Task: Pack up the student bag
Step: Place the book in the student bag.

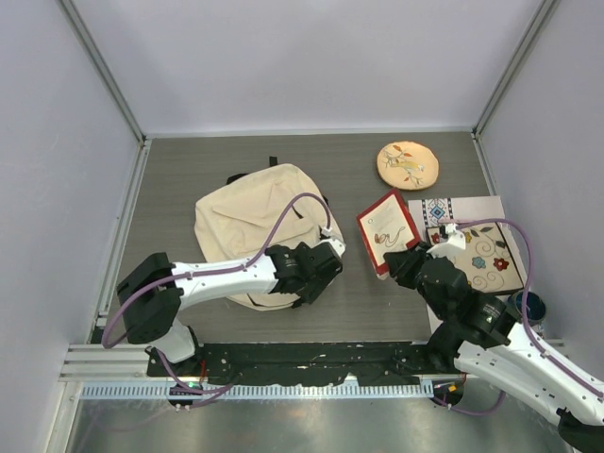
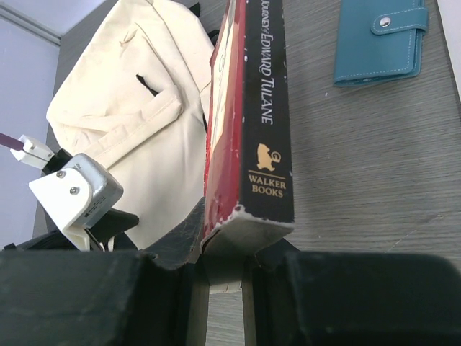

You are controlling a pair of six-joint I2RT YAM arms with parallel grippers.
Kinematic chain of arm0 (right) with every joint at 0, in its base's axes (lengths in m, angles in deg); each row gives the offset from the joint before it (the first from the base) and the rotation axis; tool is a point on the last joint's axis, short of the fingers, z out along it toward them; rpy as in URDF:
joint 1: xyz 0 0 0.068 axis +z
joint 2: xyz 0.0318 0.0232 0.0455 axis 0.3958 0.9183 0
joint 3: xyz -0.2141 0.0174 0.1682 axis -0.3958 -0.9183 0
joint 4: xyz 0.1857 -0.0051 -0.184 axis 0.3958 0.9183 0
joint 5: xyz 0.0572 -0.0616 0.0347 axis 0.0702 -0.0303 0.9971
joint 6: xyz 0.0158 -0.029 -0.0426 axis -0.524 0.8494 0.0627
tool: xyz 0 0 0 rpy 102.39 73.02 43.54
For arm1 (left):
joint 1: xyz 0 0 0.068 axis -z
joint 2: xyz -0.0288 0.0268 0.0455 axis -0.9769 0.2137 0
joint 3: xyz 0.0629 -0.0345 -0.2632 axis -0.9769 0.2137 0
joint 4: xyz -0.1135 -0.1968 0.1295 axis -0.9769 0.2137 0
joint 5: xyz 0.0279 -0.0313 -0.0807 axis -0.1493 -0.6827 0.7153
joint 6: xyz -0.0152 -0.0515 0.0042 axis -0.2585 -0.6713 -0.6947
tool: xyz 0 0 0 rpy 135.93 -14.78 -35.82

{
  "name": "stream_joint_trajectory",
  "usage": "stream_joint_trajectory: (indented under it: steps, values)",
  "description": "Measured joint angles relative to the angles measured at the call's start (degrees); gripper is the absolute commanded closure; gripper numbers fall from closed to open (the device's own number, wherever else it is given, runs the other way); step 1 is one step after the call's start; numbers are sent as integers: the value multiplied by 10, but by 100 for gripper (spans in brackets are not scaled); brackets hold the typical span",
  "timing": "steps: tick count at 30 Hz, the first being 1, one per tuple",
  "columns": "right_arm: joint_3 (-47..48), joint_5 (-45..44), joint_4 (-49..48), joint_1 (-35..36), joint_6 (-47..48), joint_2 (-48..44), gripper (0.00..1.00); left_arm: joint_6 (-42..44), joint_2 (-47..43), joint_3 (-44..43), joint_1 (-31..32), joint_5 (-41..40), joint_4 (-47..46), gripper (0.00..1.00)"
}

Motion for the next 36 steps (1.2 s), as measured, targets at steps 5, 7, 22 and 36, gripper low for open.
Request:
stream_joint_trajectory:
  steps: [5,7,22,36]
  values:
    - [0,3,-1,0,-3,-3,99,-3,3,0,4,-24,0,74]
    - [0,3,-1,0,-4,-6,99,-5,3,0,4,-27,-1,85]
    - [0,7,-2,0,-13,-1,99,-33,-51,14,5,-58,0,100]
    - [8,36,2,0,-19,-5,99,-98,-214,26,-48,-126,1,100]
